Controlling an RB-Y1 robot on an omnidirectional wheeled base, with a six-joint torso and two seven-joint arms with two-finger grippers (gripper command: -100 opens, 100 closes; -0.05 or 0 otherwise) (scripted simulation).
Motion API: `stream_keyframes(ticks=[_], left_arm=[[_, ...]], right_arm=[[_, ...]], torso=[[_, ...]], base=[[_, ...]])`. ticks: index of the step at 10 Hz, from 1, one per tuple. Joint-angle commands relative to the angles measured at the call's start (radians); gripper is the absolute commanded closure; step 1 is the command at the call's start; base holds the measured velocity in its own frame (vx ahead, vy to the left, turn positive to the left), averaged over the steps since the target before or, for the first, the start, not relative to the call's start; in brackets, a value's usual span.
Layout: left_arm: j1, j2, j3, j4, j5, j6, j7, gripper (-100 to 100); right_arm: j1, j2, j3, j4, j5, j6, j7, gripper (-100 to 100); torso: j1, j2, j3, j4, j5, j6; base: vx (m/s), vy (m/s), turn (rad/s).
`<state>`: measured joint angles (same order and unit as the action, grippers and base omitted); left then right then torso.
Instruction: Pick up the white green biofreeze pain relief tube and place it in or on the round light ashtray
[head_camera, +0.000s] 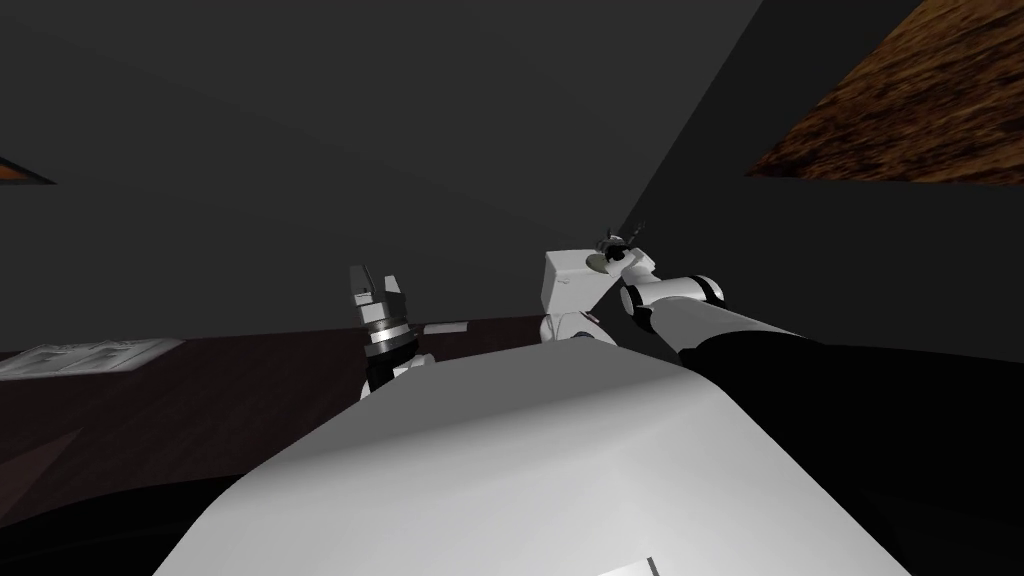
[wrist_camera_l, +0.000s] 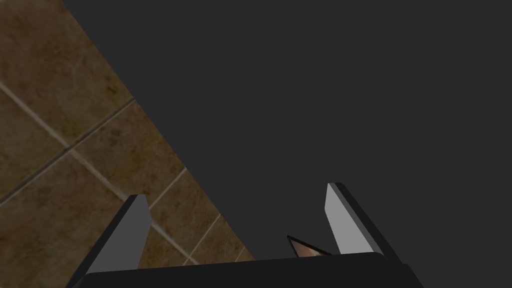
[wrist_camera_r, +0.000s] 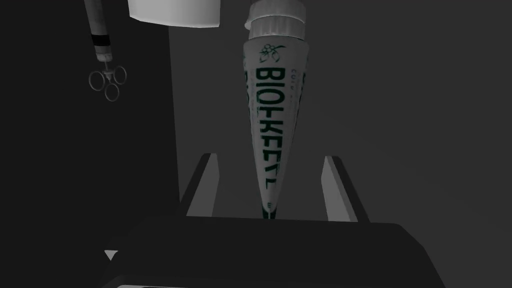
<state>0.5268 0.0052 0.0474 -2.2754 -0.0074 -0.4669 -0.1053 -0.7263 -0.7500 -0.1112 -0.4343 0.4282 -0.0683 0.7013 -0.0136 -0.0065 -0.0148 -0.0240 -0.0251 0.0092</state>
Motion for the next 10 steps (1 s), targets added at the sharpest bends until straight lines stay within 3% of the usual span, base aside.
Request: stream_keyframes(ticks=[1, 4, 5, 6, 8, 9, 10], left_arm=[[0.0, 0.0, 0.0, 0.0, 0.0, 0.0, 0.0, 0], [0.0, 0.0, 0.0, 0.0, 0.0, 0.0, 0.0, 0], [0.0, 0.0, 0.0, 0.0, 0.0, 0.0, 0.0, 0], [0.0, 0.0, 0.0, 0.0, 0.0, 0.0, 0.0, 0], [0.0, 0.0, 0.0, 0.0, 0.0, 0.0, 0.0, 0], [0.0, 0.0, 0.0, 0.0, 0.0, 0.0, 0.0, 0], [0.0, 0.0, 0.0, 0.0, 0.0, 0.0, 0.0, 0]], right_arm=[[0.0, 0.0, 0.0, 0.0, 0.0, 0.0, 0.0, -100], [0.0, 0.0, 0.0, 0.0, 0.0, 0.0, 0.0, -100], [0.0, 0.0, 0.0, 0.0, 0.0, 0.0, 0.0, 0], [0.02, -0.042, 0.033, -0.028, 0.008, -0.044, -0.05, -100], [0.02, -0.042, 0.033, -0.028, 0.008, -0.044, -0.064, -100], [0.041, -0.084, 0.066, -0.056, 0.016, -0.089, -0.097, -100], [0.041, -0.084, 0.066, -0.056, 0.016, -0.089, -0.122, -100]], torso=[[0.0, 0.0, 0.0, 0.0, 0.0, 0.0], [0.0, 0.001, 0.001, 0.0, 0.0, 0.0], [0.0, 0.001, 0.001, 0.0, 0.0, 0.0], [0.0, 0.001, 0.001, 0.0, 0.0, 0.0], [0.005, -0.007, -0.004, -0.001, 0.001, 0.0], [0.003, -0.005, -0.003, -0.001, 0.001, 0.0], [0.005, -0.006, -0.003, -0.001, 0.001, 0.002]], base=[[0.0, 0.0, 0.0], [0.0, 0.0, 0.0], [0.0, 0.0, 0.0], [0.135, 0.072, -0.258], [0.116, 0.069, -0.105], [0.13, 0.096, -0.276], [0.136, 0.113, -0.177]])
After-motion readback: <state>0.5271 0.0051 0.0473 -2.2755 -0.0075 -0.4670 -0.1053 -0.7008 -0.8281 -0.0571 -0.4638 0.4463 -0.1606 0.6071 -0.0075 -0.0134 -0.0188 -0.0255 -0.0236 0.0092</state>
